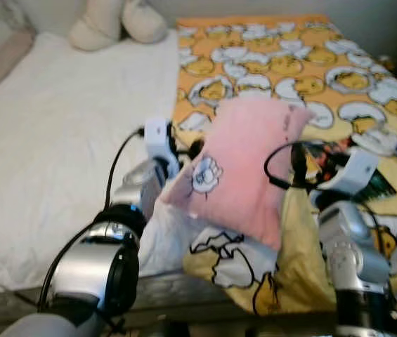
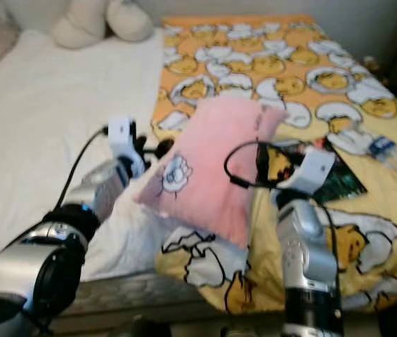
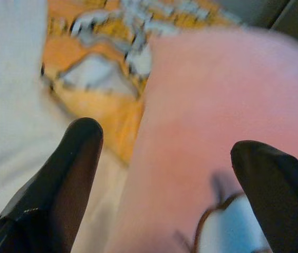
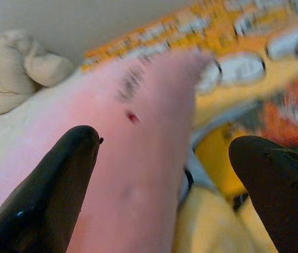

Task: Clean up the room

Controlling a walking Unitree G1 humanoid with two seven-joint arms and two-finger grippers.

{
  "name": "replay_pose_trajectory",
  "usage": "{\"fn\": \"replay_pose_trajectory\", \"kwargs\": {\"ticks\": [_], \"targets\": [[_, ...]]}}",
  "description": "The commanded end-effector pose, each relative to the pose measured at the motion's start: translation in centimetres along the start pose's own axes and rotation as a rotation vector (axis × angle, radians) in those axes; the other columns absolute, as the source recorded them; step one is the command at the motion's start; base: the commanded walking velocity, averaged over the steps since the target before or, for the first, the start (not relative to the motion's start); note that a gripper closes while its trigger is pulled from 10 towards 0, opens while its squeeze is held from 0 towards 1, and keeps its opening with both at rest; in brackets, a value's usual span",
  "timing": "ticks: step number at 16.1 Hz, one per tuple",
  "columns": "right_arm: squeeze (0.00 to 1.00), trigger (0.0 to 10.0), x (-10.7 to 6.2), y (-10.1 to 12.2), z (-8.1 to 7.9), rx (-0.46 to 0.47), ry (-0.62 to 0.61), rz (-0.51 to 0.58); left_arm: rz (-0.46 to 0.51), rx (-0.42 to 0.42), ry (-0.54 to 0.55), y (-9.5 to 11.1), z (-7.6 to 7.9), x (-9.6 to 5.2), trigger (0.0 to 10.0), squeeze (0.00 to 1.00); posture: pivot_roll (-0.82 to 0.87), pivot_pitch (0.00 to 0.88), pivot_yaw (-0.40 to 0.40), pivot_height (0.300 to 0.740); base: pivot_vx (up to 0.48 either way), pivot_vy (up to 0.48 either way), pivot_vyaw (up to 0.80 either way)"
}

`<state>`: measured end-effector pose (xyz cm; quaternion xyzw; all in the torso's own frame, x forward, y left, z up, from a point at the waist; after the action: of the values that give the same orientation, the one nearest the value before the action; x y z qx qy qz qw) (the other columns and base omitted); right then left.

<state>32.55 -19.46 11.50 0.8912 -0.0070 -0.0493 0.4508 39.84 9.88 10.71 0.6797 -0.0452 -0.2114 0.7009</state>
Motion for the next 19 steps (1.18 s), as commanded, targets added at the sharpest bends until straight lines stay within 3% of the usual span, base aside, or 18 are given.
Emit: {"fn": "replay_pose_trajectory", "kwargs": {"ticks": [1, 2, 4, 5, 7, 8, 9, 10, 12, 14, 19], "targets": [[0.00, 10.0, 0.5, -0.4, -0.5, 0.058, 0.000, -0.026, -0.016, -0.016, -0.002, 0.0, 0.5, 0.2, 10.0, 0.00, -0.24, 0.109, 0.084, 0.718, 0.000, 0.000, 0.00], [0.00, 10.0, 0.6, -0.7, -0.7, 0.067, 0.003, -0.043, -0.023, -0.030, -0.005, -0.2, 0.8, 0.3, 10.0, 0.00, -0.24, 0.109, 0.084, 0.718, 0.000, 0.000, 0.00], [0.00, 10.0, 1.4, -2.9, -0.5, 0.133, -0.004, -0.133, 0.007, -0.111, -0.088, 0.1, 3.0, 0.8, 10.0, 0.00, -0.24, 0.104, 0.084, 0.718, 0.000, 0.000, 0.00], [0.00, 10.0, 1.7, -3.3, -0.6, 0.147, 0.008, -0.148, 0.014, -0.110, -0.113, 0.2, 3.7, 1.0, 10.0, 0.00, -0.23, 0.101, 0.084, 0.718, 0.000, 0.000, 0.00], [0.00, 10.0, 2.7, -5.0, -2.1, 0.203, 0.077, -0.246, 0.013, -0.110, -0.215, -0.1, 6.1, 1.1, 10.0, 0.00, -0.23, 0.099, 0.086, 0.718, 0.000, 0.000, 0.00], [0.00, 0.0, 2.7, -5.4, -2.2, 0.215, 0.090, -0.263, 0.003, -0.099, -0.261, -0.5, 6.9, 1.0, 6.0, 0.00, -0.23, 0.100, 0.087, 0.718, 0.000, 0.000, 0.00], [0.00, 0.0, 2.7, -5.6, -2.3, 0.219, 0.098, -0.274, 0.000, -0.098, -0.280, -0.7, 7.2, 1.0, 6.0, 0.00, -0.23, 0.100, 0.087, 0.718, 0.000, 0.000, 0.00], [0.00, 0.0, 2.7, -6.3, -1.7, 0.234, 0.062, -0.302, -0.033, -0.065, -0.312, -1.6, 7.9, 0.8, 0.0, 0.00, -0.24, 0.101, 0.089, 0.718, 0.000, 0.000, 0.00], [0.00, 0.0, 2.5, -6.8, -0.2, 0.236, -0.006, -0.304, -0.054, -0.080, -0.315, -2.5, 7.9, 0.6, 0.0, 0.00, -0.24, 0.108, 0.092, 0.718, 0.000, 0.000, 0.00], [0.00, 0.0, 2.3, -6.8, 0.4, 0.246, -0.009, -0.301, -0.048, -0.097, -0.324, -2.8, 7.6, 0.4, 0.0, 0.00, -0.24, 0.108, 0.094, 0.718, 0.000, 0.000, 0.00], [0.00, 0.0, 2.2, -5.4, 0.0, 0.243, 0.026, -0.248, -0.052, -0.094, -0.335, -3.7, 6.9, -0.1, 0.0, 0.00, -0.24, 0.105, 0.095, 0.718, 0.000, 0.000, 0.00]]}}
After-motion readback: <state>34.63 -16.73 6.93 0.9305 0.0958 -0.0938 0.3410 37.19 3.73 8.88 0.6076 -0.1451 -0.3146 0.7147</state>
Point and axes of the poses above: a point about 5 cm out from each wrist's last joint towards the gripper, its own x axis pointing out of the wrist towards the gripper, its own y axis along the axis of the wrist's last joint, z = x × y, the point moved 2 cm from there along x, pointing out of the wrist towards the gripper, and after that the axes turned 14 degrees about x, right-handed, at the moved point
